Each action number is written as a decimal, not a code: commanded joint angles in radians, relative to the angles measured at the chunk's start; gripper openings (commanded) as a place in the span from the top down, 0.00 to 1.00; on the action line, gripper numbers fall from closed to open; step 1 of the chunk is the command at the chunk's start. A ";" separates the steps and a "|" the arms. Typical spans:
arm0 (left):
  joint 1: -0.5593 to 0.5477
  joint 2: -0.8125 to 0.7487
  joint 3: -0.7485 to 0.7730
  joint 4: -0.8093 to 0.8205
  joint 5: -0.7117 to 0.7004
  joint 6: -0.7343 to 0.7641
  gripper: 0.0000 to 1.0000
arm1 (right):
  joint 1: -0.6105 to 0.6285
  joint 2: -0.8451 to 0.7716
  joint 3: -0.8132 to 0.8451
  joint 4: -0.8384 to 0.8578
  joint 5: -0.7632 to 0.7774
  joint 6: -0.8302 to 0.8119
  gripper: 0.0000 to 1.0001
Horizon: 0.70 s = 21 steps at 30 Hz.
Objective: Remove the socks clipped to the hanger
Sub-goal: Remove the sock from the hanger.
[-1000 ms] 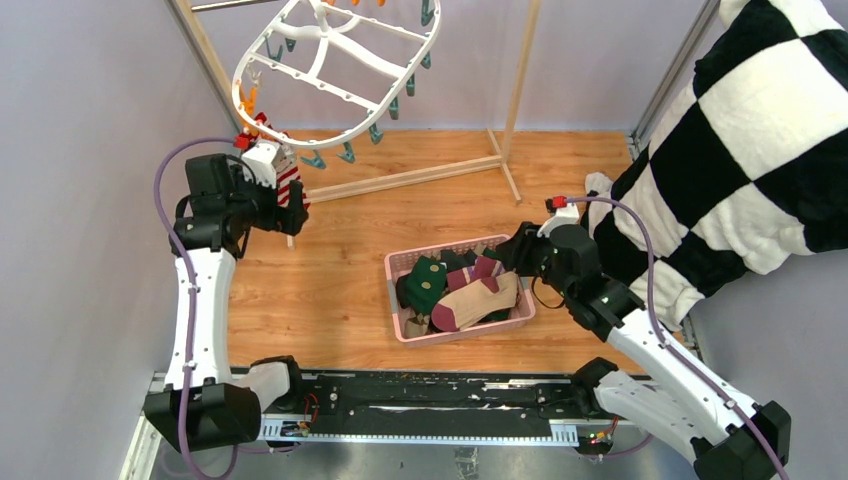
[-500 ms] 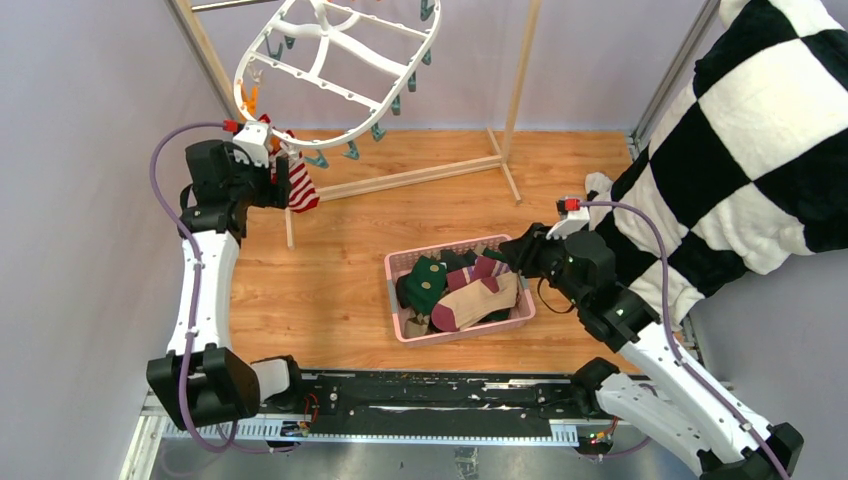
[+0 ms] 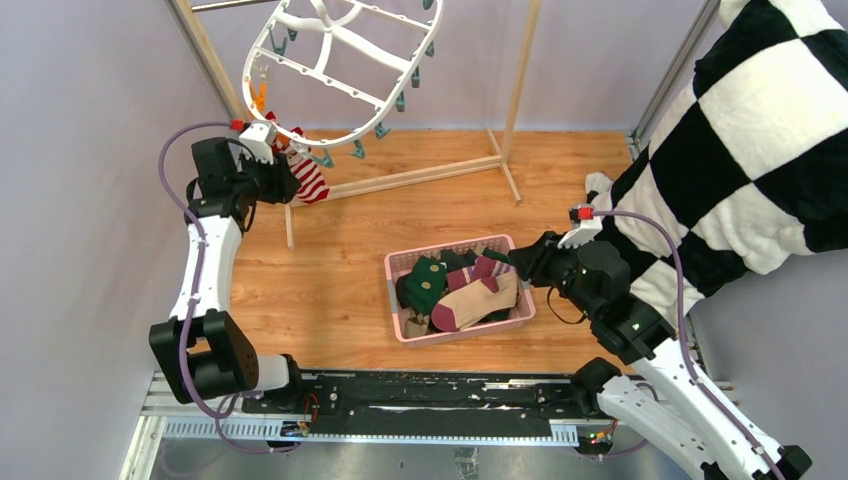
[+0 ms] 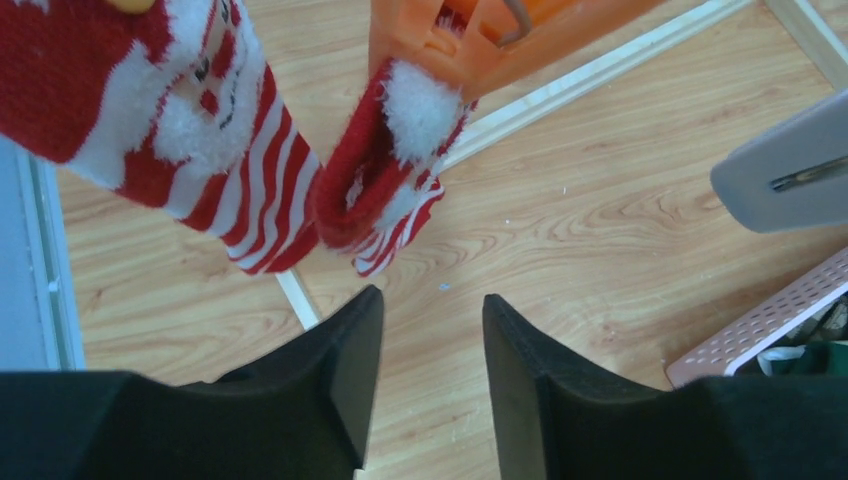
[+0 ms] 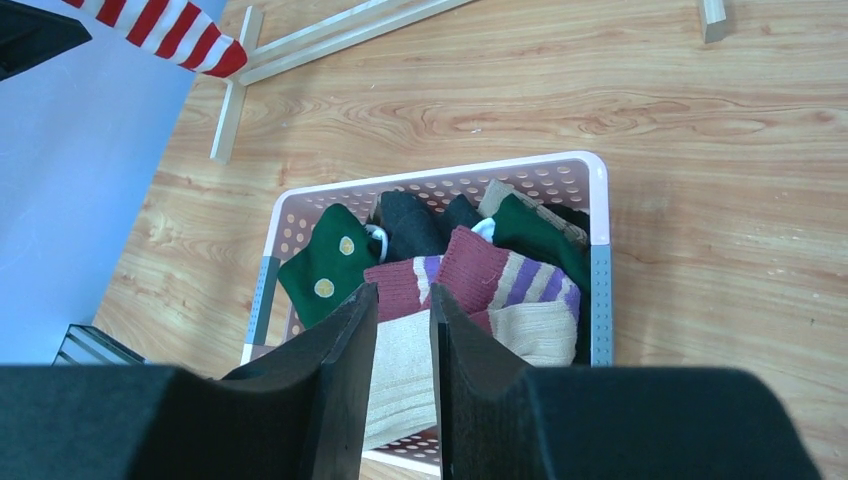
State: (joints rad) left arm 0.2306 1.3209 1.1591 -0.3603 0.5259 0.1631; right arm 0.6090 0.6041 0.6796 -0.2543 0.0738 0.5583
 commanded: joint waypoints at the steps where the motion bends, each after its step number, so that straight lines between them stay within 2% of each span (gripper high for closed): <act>1: 0.015 -0.005 -0.013 0.028 0.084 -0.044 0.56 | 0.015 -0.030 0.029 -0.046 0.009 0.012 0.70; 4: 0.019 -0.013 -0.049 0.054 0.136 -0.067 0.57 | 0.016 -0.032 0.035 -0.046 0.001 0.011 0.70; 5: 0.021 -0.019 -0.063 0.067 0.153 -0.075 0.54 | 0.015 -0.032 0.037 -0.049 -0.001 0.010 0.70; 7: 0.032 -0.043 -0.106 0.114 0.178 -0.101 0.40 | 0.016 -0.035 0.042 -0.054 -0.002 0.006 0.69; 8: 0.044 -0.056 -0.142 0.161 0.194 -0.118 0.36 | 0.015 -0.038 0.044 -0.058 0.002 0.003 0.68; 12: 0.121 -0.089 -0.225 0.273 0.234 -0.183 0.27 | 0.017 -0.054 0.044 -0.062 0.013 -0.005 0.67; 16: 0.219 -0.091 -0.267 0.313 0.334 -0.208 0.20 | 0.016 -0.054 0.044 -0.060 0.016 -0.005 0.67; 20: 0.237 -0.115 -0.303 0.347 0.420 -0.191 0.15 | 0.015 -0.042 0.046 -0.049 0.012 -0.007 0.67; 21: 0.237 -0.125 -0.318 0.391 0.440 -0.210 0.10 | 0.016 -0.040 0.046 -0.047 0.013 -0.007 0.67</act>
State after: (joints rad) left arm 0.4664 1.2446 0.8818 -0.0868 0.8333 -0.0174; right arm 0.6094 0.5606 0.6968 -0.2947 0.0761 0.5591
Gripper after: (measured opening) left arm 0.847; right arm 0.329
